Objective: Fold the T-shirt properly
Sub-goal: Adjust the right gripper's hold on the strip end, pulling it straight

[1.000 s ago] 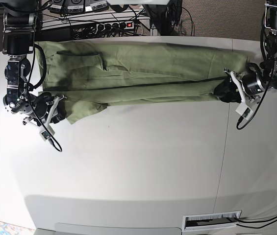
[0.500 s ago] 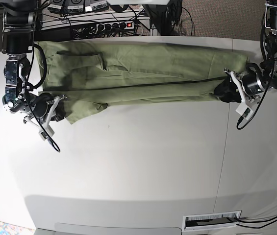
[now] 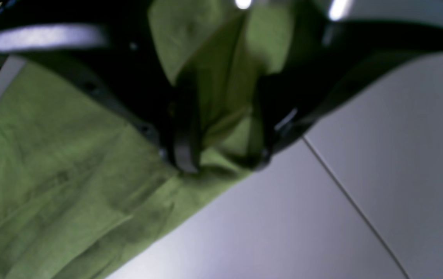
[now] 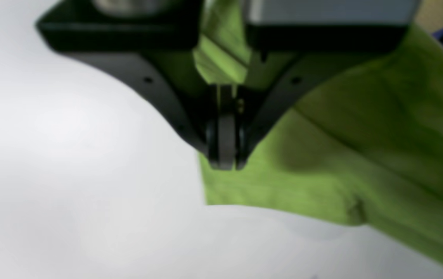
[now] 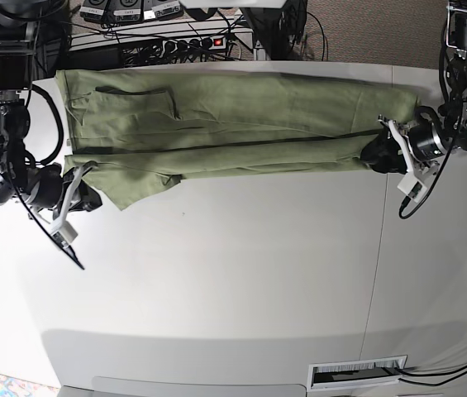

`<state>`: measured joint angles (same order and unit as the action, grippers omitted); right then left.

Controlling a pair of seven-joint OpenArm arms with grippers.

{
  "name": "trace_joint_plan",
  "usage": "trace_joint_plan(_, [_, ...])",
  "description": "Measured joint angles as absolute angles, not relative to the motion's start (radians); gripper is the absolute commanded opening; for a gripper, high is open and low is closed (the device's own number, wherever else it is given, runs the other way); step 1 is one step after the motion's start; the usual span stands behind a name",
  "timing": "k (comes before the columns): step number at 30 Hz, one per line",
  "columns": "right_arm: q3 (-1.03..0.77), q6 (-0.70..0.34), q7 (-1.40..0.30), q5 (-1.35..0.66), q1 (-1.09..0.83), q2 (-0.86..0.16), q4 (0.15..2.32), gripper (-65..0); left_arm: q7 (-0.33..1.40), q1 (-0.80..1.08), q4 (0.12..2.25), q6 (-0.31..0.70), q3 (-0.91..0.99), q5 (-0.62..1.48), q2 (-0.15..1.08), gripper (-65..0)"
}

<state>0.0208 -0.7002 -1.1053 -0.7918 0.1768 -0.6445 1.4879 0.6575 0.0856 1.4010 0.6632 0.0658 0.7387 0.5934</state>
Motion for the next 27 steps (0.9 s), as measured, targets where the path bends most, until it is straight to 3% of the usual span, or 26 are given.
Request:
trace_joint_plan(3, [0.021, -0.698, -1.096, -0.69, 0.179, -0.629, 1.488, -64.8, 0.654, 0.086, 1.401, 0.663, 0.066, 0.738, 0.593, -41.1])
trace_joint_plan(6, [0.021, -0.699, -1.021, -0.638, 0.171, -0.58, 1.488, -52.2, 0.654, 0.086, 1.401, 0.663, 0.067, 0.738, 0.584, -41.1])
trace_joint_plan(8, [0.021, -0.7, -0.951, -0.535, 0.172, -0.536, 1.488, -49.3, 0.654, 0.086, 1.401, 0.663, 0.067, 0.736, 0.577, -41.1])
trace_joint_plan(15, [0.021, -0.701, -0.857, -0.26, 0.172, -0.423, 1.453, -49.3, 0.651, 0.086, 1.401, 0.662, 0.067, 0.735, 0.571, -41.1])
trace_joint_plan(18, [0.021, -0.701, -0.783, -0.234, 0.174, -0.418, 1.409, -49.2, 0.651, 0.086, 1.401, 0.662, 0.067, 0.735, 0.571, -41.1])
trace_joint_plan(27, [0.02, -0.701, -0.771, -0.211, 0.21, -0.418, 1.314, -49.2, 0.65, 0.086, 1.401, 0.662, 0.067, 0.735, 0.571, -41.1])
